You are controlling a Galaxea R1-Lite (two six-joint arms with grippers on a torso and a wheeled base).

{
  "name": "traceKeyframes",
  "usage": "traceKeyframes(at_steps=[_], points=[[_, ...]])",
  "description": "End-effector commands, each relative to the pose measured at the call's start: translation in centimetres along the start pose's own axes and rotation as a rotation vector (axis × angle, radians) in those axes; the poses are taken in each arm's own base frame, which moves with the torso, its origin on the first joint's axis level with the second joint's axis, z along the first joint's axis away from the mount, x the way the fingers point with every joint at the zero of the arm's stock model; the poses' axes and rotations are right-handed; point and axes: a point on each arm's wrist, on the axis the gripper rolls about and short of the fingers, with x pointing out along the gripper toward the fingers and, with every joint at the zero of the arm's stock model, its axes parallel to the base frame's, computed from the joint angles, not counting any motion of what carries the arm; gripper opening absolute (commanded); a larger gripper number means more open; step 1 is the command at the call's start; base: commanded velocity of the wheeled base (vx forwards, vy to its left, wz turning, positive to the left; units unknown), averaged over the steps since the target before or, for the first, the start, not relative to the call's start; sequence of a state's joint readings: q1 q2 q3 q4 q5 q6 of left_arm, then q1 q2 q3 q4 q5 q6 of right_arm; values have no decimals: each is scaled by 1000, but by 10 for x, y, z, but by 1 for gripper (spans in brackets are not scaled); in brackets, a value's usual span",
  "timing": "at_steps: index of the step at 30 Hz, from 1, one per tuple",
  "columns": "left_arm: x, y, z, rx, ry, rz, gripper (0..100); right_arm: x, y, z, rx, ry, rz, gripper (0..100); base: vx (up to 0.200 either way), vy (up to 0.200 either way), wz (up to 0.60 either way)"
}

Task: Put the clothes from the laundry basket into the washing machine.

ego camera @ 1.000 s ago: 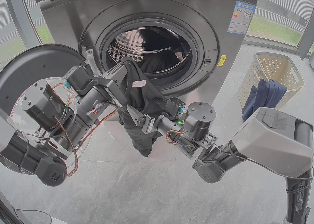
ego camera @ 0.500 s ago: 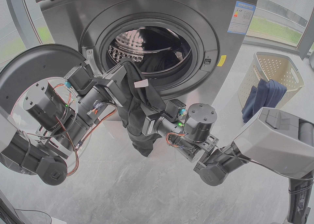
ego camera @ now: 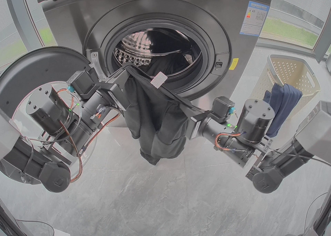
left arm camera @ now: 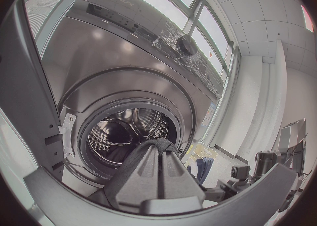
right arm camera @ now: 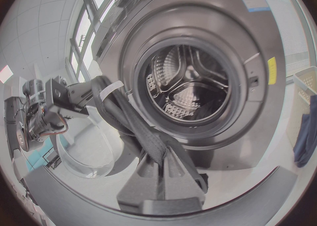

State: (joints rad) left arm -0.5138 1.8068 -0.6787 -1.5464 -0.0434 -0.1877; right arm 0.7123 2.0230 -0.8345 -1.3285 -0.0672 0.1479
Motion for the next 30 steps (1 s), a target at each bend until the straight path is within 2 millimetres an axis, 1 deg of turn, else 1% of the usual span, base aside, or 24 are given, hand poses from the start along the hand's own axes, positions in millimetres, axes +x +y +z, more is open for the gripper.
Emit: traceKeyframes(at_steps=[1, 6, 10, 16, 19, 22, 26, 30], points=[[-2, -2, 6, 0, -16, -12, 0, -17, -14, 28, -10, -57, -32, 0, 0, 0, 0], [-7, -7, 20, -1, -48, -28, 0, -19, -23, 44, -18, -105, -57, 0, 0, 0, 0], [-8, -12, 22, -5, -54, -42, 0, -21, -28, 52, -19, -140, -72, 0, 0, 0, 0], [-13, -20, 25, -15, -55, -66, 0, -28, -37, 76, -24, -266, -92, 0, 0, 0, 0], [-14, -23, 28, -5, -58, -76, 0, -32, -36, 85, -13, -316, -91, 0, 0, 0, 0], [-15, -23, 28, 6, -60, -76, 0, -35, -35, 88, -11, -333, -91, 0, 0, 0, 0], [-14, -23, 31, 10, -71, -75, 0, -37, -29, 100, -6, -379, -73, 0, 0, 0, 0], [-14, -22, 31, 17, -70, -73, 0, -36, -30, 103, -5, -395, -75, 0, 0, 0, 0]])
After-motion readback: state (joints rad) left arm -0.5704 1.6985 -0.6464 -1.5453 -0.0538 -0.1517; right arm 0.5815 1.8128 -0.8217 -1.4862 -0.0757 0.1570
